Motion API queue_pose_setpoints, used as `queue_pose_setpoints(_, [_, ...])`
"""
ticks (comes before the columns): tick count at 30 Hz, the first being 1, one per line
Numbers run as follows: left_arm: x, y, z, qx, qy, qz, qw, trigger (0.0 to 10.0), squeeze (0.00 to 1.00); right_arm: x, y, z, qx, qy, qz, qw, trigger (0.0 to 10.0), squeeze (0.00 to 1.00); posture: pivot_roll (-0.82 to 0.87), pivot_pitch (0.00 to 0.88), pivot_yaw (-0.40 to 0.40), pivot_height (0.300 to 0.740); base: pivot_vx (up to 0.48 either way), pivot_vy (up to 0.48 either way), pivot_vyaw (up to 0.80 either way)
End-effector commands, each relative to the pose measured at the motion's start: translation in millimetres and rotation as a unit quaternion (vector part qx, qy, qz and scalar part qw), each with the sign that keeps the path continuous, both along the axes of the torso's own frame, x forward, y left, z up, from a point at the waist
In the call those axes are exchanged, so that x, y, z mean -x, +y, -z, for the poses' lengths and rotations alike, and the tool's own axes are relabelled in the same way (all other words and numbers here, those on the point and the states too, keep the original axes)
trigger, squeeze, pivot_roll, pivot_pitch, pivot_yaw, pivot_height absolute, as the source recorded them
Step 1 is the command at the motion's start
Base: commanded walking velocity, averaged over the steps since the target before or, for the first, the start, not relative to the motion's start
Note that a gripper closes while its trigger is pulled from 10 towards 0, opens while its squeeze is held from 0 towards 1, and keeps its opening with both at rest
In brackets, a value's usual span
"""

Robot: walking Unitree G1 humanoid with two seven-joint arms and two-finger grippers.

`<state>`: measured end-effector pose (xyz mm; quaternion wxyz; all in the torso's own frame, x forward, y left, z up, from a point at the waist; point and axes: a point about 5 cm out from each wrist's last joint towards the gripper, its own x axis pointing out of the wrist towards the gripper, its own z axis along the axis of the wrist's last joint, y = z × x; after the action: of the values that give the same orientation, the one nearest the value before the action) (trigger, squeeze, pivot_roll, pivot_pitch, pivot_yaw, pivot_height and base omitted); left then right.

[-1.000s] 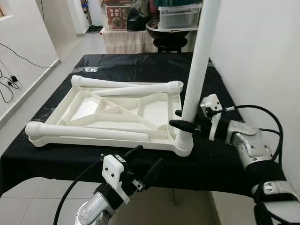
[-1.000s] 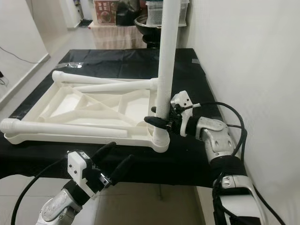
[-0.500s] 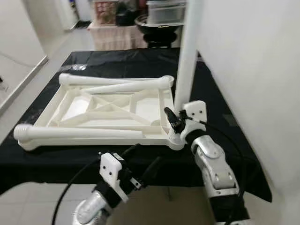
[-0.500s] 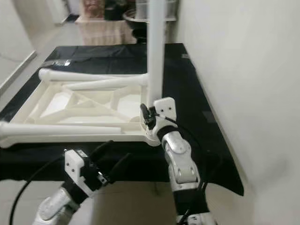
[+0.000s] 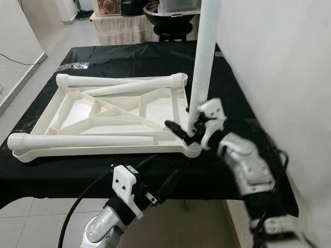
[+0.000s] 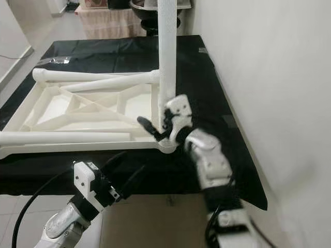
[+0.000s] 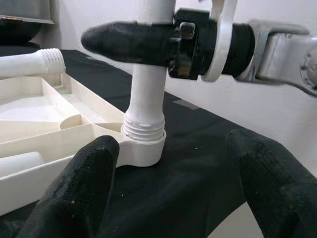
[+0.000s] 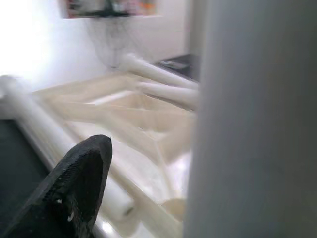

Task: Building children table

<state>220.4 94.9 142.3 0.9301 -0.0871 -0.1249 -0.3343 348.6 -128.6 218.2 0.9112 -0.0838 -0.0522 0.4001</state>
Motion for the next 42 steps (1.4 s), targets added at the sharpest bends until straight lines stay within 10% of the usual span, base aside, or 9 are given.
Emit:
queue_pose_setpoints(1, [2.0, -0.1, 1, 0.003, 0.008, 0.0, 1.0, 10.0, 0.0, 1.0, -1.8, 6, 0.018, 0.012, -0.056, 0.998, 10.0, 0.0, -0.01, 0.145, 0.017, 0.74, 0.0, 0.0, 0.0])
queue_pose_setpoints(14, [5.9, -0.6, -1, -0.002, 0.008, 0.002, 1.0, 10.0, 0.0, -12.0, -30.5, 6, 0.064, 0.05, -0.126, 0.989, 10.0, 0.0, 0.03, 0.162, 0.026, 0.74, 0.0, 0.0, 0.0])
queue_pose_setpoints(15, [7.0, -0.6, -1, -0.002, 0.009, 0.003, 1.0, 10.0, 0.0, -14.8, -32.8, 5, 0.057, 0.052, -0.125, 0.989, 0.0, 0.0, 0.04, 0.169, 0.031, 0.74, 0.0, 0.0, 0.0])
queue_pose_setpoints(31, [12.5, -1.0, -1, -0.004, 0.015, 0.006, 1.0, 10.0, 0.0, -19.0, -52.0, 10, 0.057, 0.047, -0.07, 0.995, 0.0, 0.0, 0.04, 0.187, 0.029, 0.74, 0.0, 0.0, 0.0])
queue_pose_setpoints(37, [12.4, 2.4, -2, -0.004, 0.014, 0.002, 1.0, 10.0, 0.0, 11.0, -34.9, 66, -0.019, 0.104, 0.183, 0.977, 0.0, 0.0, 0.03, 0.202, 0.037, 0.74, 0.0, 0.0, 0.0])
queue_pose_setpoints(42, [8.5, 4.1, -1, -0.009, 0.014, 0.002, 1.0, 10.0, 0.0, 37.4, 1.0, 85, -0.02, 0.113, 0.255, 0.96, 0.0, 0.0, 0.02, 0.178, 0.049, 0.74, 0.0, 0.0, 0.0])
